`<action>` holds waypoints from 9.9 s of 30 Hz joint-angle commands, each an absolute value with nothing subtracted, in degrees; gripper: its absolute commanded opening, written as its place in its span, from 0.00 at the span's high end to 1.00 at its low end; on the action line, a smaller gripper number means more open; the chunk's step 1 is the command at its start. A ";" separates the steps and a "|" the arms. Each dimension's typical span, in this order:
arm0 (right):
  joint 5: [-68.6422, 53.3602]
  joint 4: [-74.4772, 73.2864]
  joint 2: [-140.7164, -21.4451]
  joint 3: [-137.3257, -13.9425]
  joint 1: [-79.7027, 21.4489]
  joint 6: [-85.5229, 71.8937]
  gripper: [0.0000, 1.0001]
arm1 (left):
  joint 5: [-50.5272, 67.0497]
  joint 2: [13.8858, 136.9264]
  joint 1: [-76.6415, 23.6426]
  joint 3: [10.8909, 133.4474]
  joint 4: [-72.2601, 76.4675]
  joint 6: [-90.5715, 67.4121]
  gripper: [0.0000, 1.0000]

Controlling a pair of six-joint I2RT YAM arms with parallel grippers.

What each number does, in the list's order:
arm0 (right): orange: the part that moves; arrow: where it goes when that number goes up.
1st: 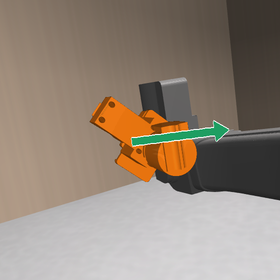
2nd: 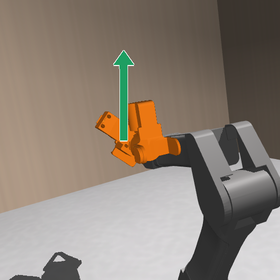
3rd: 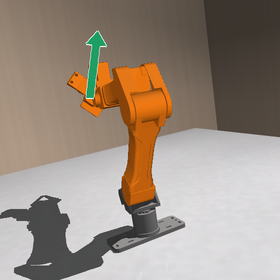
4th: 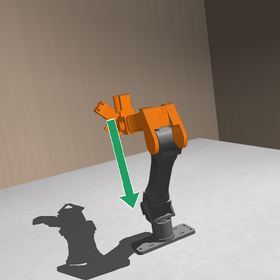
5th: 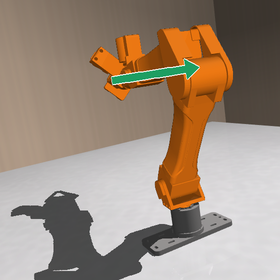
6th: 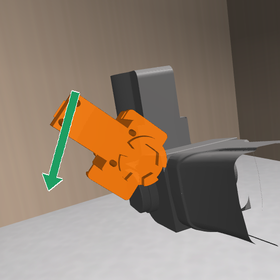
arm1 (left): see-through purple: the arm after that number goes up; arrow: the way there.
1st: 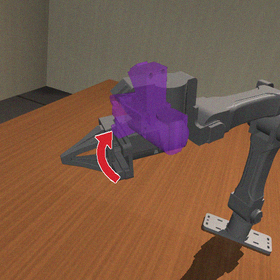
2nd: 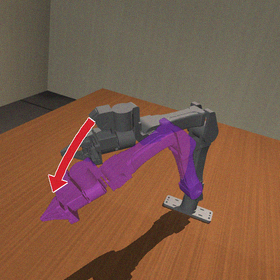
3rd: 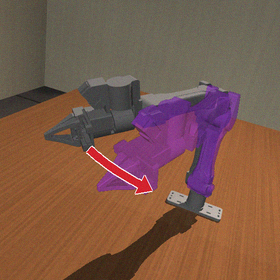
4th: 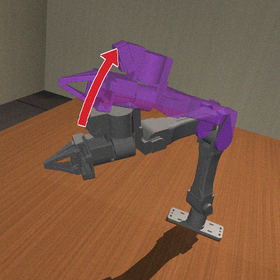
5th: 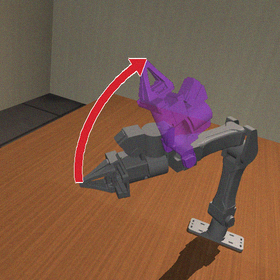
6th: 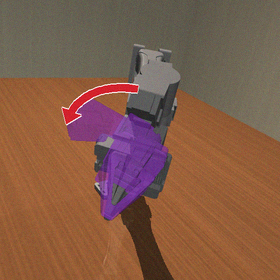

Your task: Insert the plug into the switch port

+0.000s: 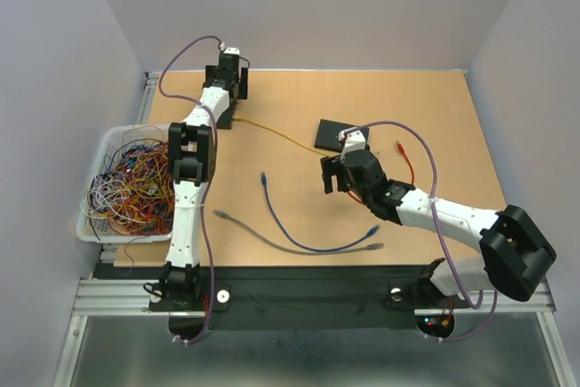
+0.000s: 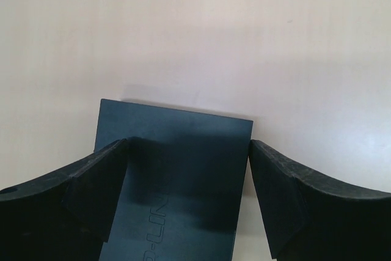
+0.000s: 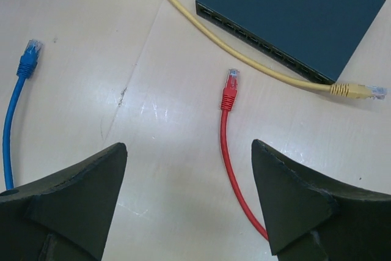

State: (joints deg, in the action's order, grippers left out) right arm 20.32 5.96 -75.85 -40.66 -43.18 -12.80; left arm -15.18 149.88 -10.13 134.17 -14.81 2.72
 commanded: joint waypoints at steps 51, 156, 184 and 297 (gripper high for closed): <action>5.19 1.14 -114.52 -69.96 -15.56 -25.66 0.29 | 25.93 131.39 -31.11 101.94 9.14 -14.41 0.07; 11.07 -16.00 -137.64 -109.07 -7.12 -19.96 0.42 | -10.63 91.83 -28.04 50.09 17.40 -24.70 0.04; 16.08 -11.70 -114.09 -92.90 -0.88 -21.88 0.11 | 1.41 126.99 -16.09 87.77 19.07 -26.19 0.07; -9.49 3.87 -101.85 -47.89 -6.23 -31.99 0.29 | 21.98 124.19 -38.06 81.30 28.57 -30.68 0.13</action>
